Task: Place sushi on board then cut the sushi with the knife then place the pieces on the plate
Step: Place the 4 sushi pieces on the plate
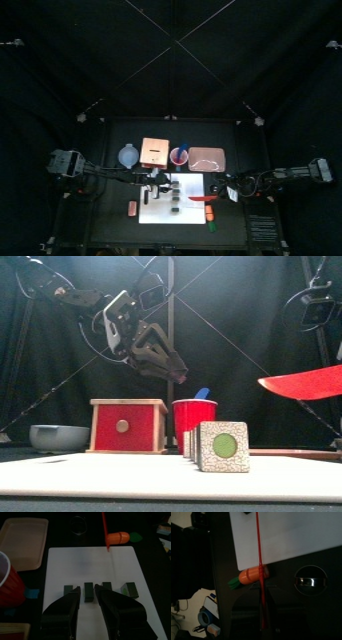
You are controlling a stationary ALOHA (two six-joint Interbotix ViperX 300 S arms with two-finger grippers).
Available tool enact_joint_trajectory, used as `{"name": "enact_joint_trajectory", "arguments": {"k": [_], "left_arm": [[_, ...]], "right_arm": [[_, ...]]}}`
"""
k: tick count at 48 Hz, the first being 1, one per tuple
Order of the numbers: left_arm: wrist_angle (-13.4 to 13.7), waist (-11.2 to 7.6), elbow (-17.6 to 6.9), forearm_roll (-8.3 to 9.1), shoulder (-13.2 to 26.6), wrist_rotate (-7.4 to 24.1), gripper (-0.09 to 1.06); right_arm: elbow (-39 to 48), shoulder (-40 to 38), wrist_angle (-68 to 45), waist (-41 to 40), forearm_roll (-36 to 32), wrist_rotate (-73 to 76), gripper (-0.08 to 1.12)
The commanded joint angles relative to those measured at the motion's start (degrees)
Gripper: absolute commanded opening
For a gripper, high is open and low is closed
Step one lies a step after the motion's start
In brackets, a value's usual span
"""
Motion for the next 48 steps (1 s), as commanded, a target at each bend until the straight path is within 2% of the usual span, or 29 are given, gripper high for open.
{"name": "enact_joint_trajectory", "arguments": {"k": [1,10,22,37,48], "left_arm": [[-1.67,0.44,-0.18,0.0,-1.23,-0.09,0.7],[-1.76,0.7,0.26,-0.09,-1.23,0.0,0.7],[-1.76,1.14,1.05,-0.09,-1.23,-0.09,0.7],[-1.76,1.58,1.23,0.0,-1.23,0.09,0.7],[-2.2,2.72,1.85,-0.09,-1.23,0.09,0.7]], "right_arm": [[-1.23,-1.49,1.14,-0.26,-5.36,4.92,0.38],[-1.14,-3.52,4.83,-0.09,-11.78,14.41,0.46],[-1.32,-3.69,5.27,3.34,-12.22,18.02,0.58],[-2.55,-3.78,6.5,3.25,-12.13,18.02,0.72],[-5.01,-1.67,-0.7,1.93,-21.01,17.93,0.73]]}}
